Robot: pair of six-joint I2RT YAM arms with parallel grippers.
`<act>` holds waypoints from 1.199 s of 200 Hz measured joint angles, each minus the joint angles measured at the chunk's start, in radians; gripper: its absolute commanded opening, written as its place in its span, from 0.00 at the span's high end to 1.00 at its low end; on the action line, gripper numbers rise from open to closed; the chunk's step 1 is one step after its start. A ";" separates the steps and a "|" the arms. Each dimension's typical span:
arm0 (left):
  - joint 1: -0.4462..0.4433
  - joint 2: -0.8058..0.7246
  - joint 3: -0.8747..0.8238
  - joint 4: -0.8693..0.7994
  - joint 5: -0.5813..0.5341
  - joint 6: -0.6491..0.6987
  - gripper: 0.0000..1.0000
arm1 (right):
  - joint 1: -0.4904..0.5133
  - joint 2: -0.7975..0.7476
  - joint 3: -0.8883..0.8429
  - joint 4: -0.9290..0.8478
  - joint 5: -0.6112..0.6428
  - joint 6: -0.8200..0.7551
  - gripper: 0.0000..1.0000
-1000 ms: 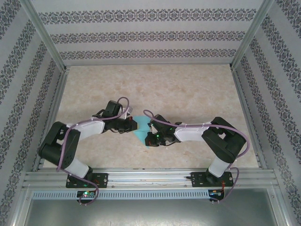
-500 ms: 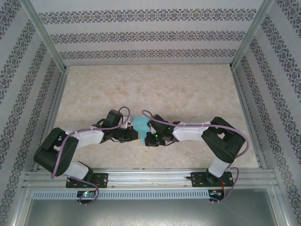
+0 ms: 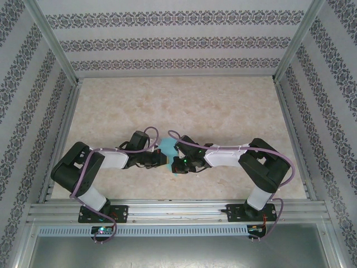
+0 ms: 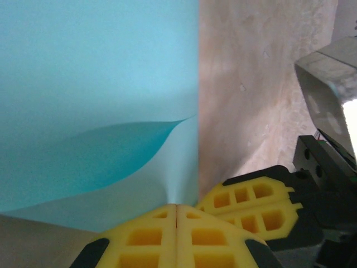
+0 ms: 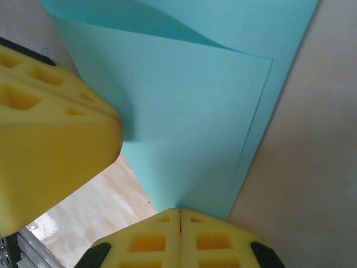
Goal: Fold a paper plane with a square sheet of paper (fold left side to right side)
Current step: Third fold the triangle at the center of the table.
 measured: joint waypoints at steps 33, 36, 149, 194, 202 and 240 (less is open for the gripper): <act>0.000 0.023 0.006 0.001 -0.025 0.003 1.00 | 0.000 0.000 0.004 -0.006 0.000 0.000 1.00; 0.000 0.024 0.006 0.000 -0.027 0.003 1.00 | 0.000 0.000 0.004 -0.007 0.000 0.000 1.00; -0.001 0.054 0.066 -0.084 -0.062 0.026 1.00 | 0.002 0.002 0.013 -0.024 0.012 -0.004 1.00; 0.043 0.054 0.068 -0.097 -0.052 0.055 1.00 | 0.006 0.002 0.015 -0.027 0.019 -0.004 1.00; 0.064 0.054 0.068 -0.100 -0.049 0.063 1.00 | 0.006 0.002 0.016 -0.028 0.022 -0.004 1.00; 0.142 0.059 0.070 -0.107 -0.029 0.103 1.00 | 0.006 0.002 0.019 -0.034 0.024 -0.004 1.00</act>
